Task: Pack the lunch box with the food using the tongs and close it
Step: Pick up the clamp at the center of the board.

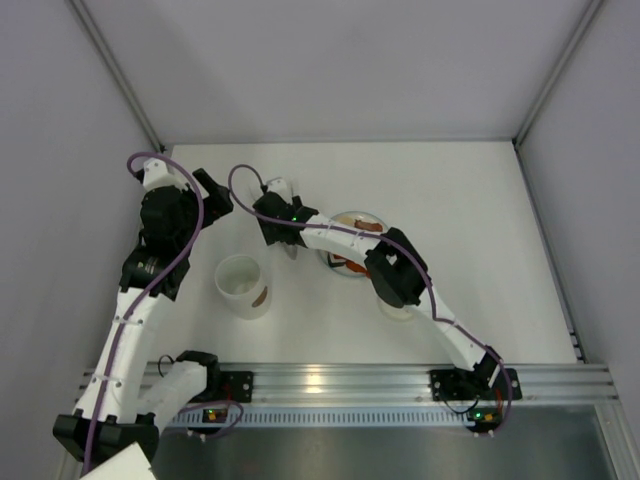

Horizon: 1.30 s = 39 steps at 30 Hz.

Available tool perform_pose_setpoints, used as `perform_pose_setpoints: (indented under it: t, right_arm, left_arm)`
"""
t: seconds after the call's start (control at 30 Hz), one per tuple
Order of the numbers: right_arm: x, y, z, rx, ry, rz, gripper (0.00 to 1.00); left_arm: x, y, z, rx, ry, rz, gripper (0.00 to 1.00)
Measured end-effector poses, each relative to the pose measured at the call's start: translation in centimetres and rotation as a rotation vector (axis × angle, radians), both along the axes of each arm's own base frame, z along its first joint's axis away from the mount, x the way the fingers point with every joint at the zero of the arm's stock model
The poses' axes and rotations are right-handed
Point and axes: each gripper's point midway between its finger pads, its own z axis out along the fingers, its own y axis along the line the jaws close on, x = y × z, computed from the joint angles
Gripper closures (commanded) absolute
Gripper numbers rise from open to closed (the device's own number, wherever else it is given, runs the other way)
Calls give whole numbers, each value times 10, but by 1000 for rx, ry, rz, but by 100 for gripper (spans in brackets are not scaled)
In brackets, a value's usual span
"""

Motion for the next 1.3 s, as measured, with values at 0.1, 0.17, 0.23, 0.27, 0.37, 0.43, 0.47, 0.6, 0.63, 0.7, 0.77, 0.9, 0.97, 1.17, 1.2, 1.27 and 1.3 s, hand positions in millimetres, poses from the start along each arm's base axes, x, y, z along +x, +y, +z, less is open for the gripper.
perform_pose_setpoints:
  t: [0.1,0.17,0.23,0.27,0.37,0.43,0.47,0.6,0.63,0.7,0.77,0.9,0.97,1.17,1.2,1.27,1.3]
  right_arm:
    - [1,-2,0,-6,-6,-6,14]
    - [2,-2,0,-8,-9,-9,6]
    - [2,-2,0,-7,-10,-12,0]
    - [2,-2,0,-6,-10,-13,0]
    - [2,-2,0,-3,-9,-15,1]
    - [2,-2,-1,1,-10,-17,1]
    - [2,-1,-1,5,-10,-20,1]
    - [2,-1,-1,8,-10,-21,1]
    - [2,-1,-1,8,-9,-21,2]
    - [2,-1,-1,10,-8,-21,11]
    - [2,0,-1,15,-5,-23,21]
    - [1,1,-3,23,0,-26,39]
    - [1,1,-3,24,-1,-26,44]
    - [-1,-4,-3,22,-8,-31,54]
    - [-2,-7,-3,16,-8,-32,56]
    - [-7,-15,-2,-3,-4,-32,59]
    - [-9,-19,-1,-12,-1,-32,59]
  left_arm:
    - [0,0,0,0,1,-1,1]
    - [0,0,0,-1,1,0,1]
    - [0,0,0,-1,1,-3,1]
    - [0,0,0,-1,1,-3,1]
    - [0,0,0,-2,1,-4,1]
    - [0,-1,-1,-2,2,-5,1]
    - [0,-1,-1,-2,2,-5,1]
    - [0,0,-1,-3,2,-5,1]
    - [0,0,-1,-2,3,-5,1]
    - [0,-1,-1,-2,3,-6,1]
    - [0,-1,-1,-3,3,-6,1]
    - [0,-1,-1,-4,3,-9,1]
    - [0,-1,-1,-4,3,-10,1]
    - [0,-1,-1,-5,2,-11,1]
    - [0,-1,-1,-5,2,-12,1]
    - [0,-2,-1,-5,2,-12,1]
    - [-1,-2,-1,-6,2,-13,1]
